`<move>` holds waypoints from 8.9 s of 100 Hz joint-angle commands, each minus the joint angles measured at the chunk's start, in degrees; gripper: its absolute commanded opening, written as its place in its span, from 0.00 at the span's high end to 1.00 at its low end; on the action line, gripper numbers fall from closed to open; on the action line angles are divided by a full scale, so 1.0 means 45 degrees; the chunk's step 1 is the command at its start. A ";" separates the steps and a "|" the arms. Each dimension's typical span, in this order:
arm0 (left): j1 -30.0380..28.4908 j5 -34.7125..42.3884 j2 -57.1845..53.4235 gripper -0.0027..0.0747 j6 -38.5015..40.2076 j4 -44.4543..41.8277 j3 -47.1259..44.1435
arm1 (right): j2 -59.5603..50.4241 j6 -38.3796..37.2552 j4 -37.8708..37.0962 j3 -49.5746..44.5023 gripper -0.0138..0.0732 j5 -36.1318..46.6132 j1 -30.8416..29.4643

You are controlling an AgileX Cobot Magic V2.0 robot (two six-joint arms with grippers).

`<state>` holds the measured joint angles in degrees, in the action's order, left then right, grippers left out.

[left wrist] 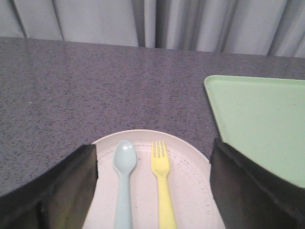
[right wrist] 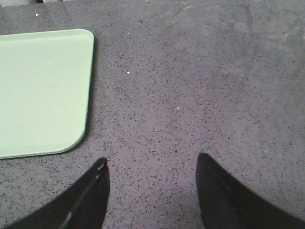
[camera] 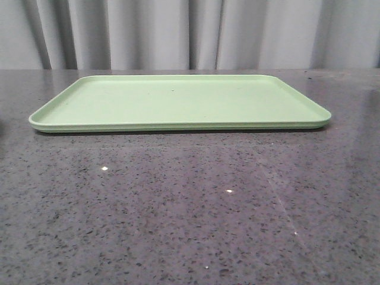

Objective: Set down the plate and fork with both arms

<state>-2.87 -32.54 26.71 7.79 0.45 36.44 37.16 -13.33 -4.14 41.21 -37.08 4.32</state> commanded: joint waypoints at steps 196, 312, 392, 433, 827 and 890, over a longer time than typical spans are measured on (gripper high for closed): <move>-0.3398 -0.0702 0.9061 0.69 0.0597 -0.1312 0.1507 | 0.0057 0.0036 -0.0087 0.0442 0.36 0.0478 0.0347; -0.4795 -0.1034 0.7852 0.99 -0.2582 0.5376 0.2828 | 0.0057 0.0036 -0.0087 0.0442 0.36 0.0492 0.0347; 0.1184 0.2242 1.0593 0.99 -0.3519 0.9243 0.4702 | 0.0057 0.0036 -0.0087 0.0442 0.36 0.0244 0.0347; 0.3928 0.4244 1.3560 0.99 -0.3519 1.1318 0.6279 | 0.0057 0.0036 -0.0087 0.0442 0.36 0.0244 0.0389; 0.3066 0.0883 0.5640 0.57 -0.3519 0.5000 0.2377 | 1.9945 -0.2553 -0.0081 2.0894 0.37 -0.8883 0.6646; 0.3066 0.0857 0.5640 0.57 -0.3519 0.5024 0.2377 | 2.0326 -0.2553 -0.0093 2.0894 0.77 -0.8883 0.6628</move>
<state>11.02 -32.30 52.95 -8.37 22.15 45.55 132.62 -24.71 -3.95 133.38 -71.52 34.23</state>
